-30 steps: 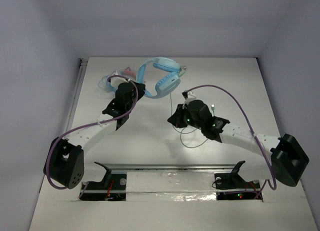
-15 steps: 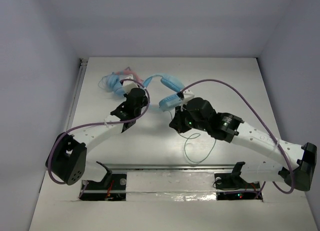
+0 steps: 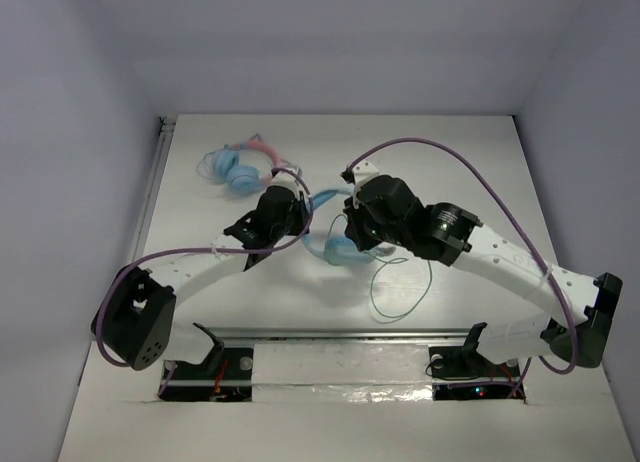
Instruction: Wrap the headphones
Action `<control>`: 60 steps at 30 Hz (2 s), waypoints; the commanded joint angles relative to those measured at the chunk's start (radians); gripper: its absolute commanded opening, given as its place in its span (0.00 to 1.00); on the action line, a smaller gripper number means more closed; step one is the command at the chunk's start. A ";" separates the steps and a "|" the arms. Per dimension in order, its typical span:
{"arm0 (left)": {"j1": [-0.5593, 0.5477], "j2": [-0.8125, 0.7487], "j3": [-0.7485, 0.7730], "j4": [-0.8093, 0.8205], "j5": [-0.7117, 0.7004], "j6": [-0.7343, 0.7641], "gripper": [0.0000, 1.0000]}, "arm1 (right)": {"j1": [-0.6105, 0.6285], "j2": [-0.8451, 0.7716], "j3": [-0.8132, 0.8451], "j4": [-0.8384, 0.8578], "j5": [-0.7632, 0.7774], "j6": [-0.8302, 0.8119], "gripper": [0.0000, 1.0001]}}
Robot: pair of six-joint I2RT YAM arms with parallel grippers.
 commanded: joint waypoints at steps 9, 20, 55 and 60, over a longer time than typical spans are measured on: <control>-0.035 -0.234 -0.112 0.017 0.300 -0.064 0.00 | -0.028 0.037 0.067 0.001 0.206 -0.101 0.08; -0.035 -0.376 -0.094 -0.056 0.338 -0.089 0.00 | -0.046 -0.019 -0.036 0.128 0.455 0.020 0.21; -0.015 -0.485 0.057 -0.008 0.315 -0.204 0.00 | -0.236 -0.423 -0.642 0.894 -0.021 0.175 0.64; -0.015 -0.486 0.098 -0.017 0.288 -0.210 0.00 | -0.247 -0.408 -0.723 0.981 -0.049 0.215 0.66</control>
